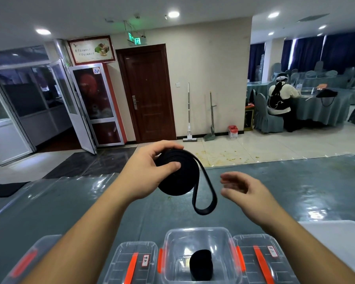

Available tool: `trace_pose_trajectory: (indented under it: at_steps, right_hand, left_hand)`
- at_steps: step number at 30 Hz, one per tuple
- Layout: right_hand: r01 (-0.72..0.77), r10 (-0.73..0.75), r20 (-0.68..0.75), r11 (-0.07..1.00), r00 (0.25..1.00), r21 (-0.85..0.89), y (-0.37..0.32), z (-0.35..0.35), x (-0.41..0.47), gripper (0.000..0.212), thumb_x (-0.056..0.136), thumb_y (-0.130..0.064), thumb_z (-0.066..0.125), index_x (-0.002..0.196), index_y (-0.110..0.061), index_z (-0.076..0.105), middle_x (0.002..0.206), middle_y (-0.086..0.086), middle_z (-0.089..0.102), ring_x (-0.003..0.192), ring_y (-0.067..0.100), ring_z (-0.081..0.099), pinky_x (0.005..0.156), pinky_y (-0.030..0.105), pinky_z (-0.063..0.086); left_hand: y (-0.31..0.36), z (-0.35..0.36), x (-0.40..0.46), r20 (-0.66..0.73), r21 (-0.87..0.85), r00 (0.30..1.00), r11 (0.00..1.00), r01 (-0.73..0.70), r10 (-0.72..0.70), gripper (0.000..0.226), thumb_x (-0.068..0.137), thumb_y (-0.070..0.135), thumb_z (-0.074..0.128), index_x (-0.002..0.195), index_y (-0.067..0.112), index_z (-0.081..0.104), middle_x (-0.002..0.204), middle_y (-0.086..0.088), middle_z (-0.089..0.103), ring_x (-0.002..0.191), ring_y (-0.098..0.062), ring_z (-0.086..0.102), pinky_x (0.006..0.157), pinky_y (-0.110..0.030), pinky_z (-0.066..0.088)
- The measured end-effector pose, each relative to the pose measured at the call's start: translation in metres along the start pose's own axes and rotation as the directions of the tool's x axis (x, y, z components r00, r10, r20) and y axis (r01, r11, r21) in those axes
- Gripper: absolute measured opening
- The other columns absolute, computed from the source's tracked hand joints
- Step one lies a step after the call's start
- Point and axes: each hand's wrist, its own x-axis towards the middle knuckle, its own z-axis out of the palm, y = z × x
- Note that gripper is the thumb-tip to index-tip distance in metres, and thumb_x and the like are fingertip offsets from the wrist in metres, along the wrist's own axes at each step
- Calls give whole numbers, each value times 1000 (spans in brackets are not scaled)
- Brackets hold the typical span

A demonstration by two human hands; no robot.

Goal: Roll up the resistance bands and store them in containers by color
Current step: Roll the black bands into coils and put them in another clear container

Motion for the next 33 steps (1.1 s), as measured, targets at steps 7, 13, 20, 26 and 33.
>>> trace_pose_trajectory:
  at_steps: [7, 13, 20, 26, 33]
  right_hand:
    - [264, -250, 134, 959, 959, -99, -69, 5, 13, 19, 94, -29, 73, 113, -32, 78, 103, -16, 79, 101, 0, 72, 93, 27, 58]
    - [191, -185, 336, 981, 924, 17, -78, -1, 14, 13, 93, -13, 74, 98, -21, 84, 92, 6, 82, 93, 26, 78, 92, 43, 61]
    - [235, -157, 371, 956, 915, -175, -79, -3, 18, 7, 90, -22, 79, 95, -23, 84, 84, 4, 80, 85, 23, 77, 83, 39, 61]
    - [150, -184, 297, 980, 937, 133, -69, -5, 13, 12, 92, -22, 75, 100, -23, 83, 97, 3, 82, 96, 19, 79, 89, 29, 61]
    - [136, -172, 331, 982, 928, 129, -69, -10, 16, 13, 93, -16, 76, 101, -22, 84, 96, 5, 82, 94, 20, 79, 80, 22, 60]
  left_hand:
    - [11, 12, -4, 173, 104, 983, 992, -75, 56, 40, 89, 11, 78, 117, 40, 72, 111, 22, 74, 106, 2, 68, 89, -9, 49]
    - [12, 14, -10, 223, 128, 974, 989, -73, 43, 40, 89, 15, 79, 117, 42, 71, 110, 25, 72, 108, 5, 66, 89, -6, 46]
    - [16, 16, -4, 268, 290, 952, 955, 65, -146, 12, 86, 30, 82, 96, 30, 76, 87, 9, 76, 81, -4, 70, 77, -26, 55]
    - [15, 17, -6, 158, -184, 974, 964, 194, -166, 15, 87, 6, 80, 100, 12, 81, 90, -4, 81, 82, -7, 75, 71, -14, 54]
    - [11, 20, -2, 276, -53, 939, 972, 229, -206, 14, 87, 28, 81, 101, 28, 81, 94, 1, 81, 90, -13, 78, 76, -25, 60]
